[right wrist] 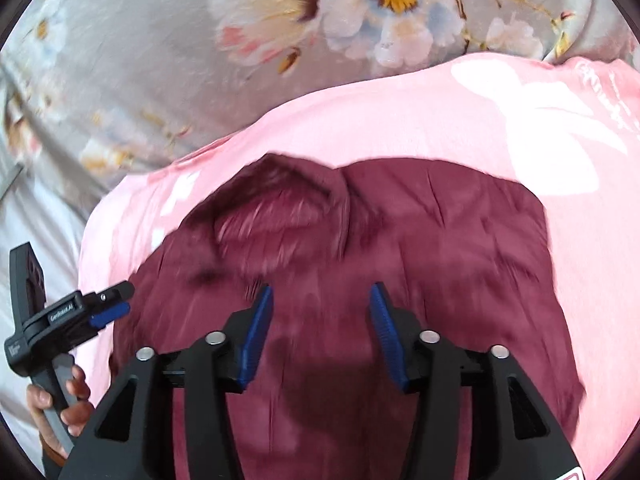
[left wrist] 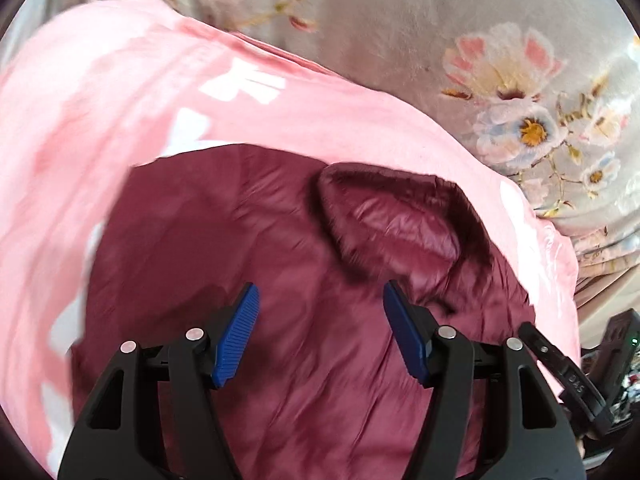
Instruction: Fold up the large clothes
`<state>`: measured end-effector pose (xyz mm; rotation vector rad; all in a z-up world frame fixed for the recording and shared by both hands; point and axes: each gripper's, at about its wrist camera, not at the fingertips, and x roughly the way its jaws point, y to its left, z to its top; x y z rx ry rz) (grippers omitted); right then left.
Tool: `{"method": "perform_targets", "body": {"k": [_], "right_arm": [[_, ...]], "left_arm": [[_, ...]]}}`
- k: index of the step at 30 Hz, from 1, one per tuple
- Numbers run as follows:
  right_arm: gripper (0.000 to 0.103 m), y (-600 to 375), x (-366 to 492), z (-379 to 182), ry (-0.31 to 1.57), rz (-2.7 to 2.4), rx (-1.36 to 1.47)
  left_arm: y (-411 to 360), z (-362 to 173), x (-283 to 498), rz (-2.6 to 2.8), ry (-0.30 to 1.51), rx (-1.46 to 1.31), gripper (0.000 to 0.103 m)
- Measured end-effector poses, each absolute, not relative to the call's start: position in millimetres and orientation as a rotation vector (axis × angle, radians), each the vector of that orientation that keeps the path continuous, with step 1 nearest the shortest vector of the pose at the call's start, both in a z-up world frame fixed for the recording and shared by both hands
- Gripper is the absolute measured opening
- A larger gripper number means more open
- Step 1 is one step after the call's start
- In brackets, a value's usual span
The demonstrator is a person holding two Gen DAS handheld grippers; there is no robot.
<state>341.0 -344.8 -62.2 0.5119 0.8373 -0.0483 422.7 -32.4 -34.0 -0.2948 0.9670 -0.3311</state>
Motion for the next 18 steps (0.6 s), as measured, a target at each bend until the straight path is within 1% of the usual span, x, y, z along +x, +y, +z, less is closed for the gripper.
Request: {"method": "perform_targets", "body": {"k": [4,5,6,7,8,9,11,13,14,16,18], "right_arm": [[0.053,-360,380,-95,0.924,-0.042,0.637],[0.053,-360,387,-100,0.938,-0.037,0.638],[0.05,-355,397,-102,0.963,-0.008,0.621],[0.044,-351,402,-101,0.972,0.03,0.616],[0.02,-345,407,-96,0.969,0.105,0.631],[0.01,-341,406,-90,0.944,0.164,0.654],[0.008,-339,399,-61,0.792,0.315,0.718],[0.007,-337,392,-48,0.747,0.284,0.675],[0.005,-336,390,-49,0.76,0.243,0.631],[0.004,-331,386,-63,0.831,0.088,0.479],[0.004,-332,383,-84,0.886,0.02,0.422]], "left_arm": [[-57,-64,461,-0.431,1.096,-0.381,0.061],[-62,-72,468,-0.456,1.124,-0.398,0.05],[-67,-78,470,-0.467,1.14,-0.403,0.031],[-72,-82,473,-0.482,1.153,-0.401,0.023],[-73,-82,472,-0.495,1.149,-0.405,0.019],[-74,-80,472,-0.511,1.133,-0.407,0.016],[-73,-70,468,-0.539,1.082,-0.403,0.012],[-68,-63,465,-0.547,1.054,-0.412,0.012],[-66,-61,463,-0.542,1.042,-0.403,0.011],[-63,-61,458,-0.531,1.026,-0.359,0.01],[-63,-68,454,-0.501,1.028,-0.299,0.01]]}}
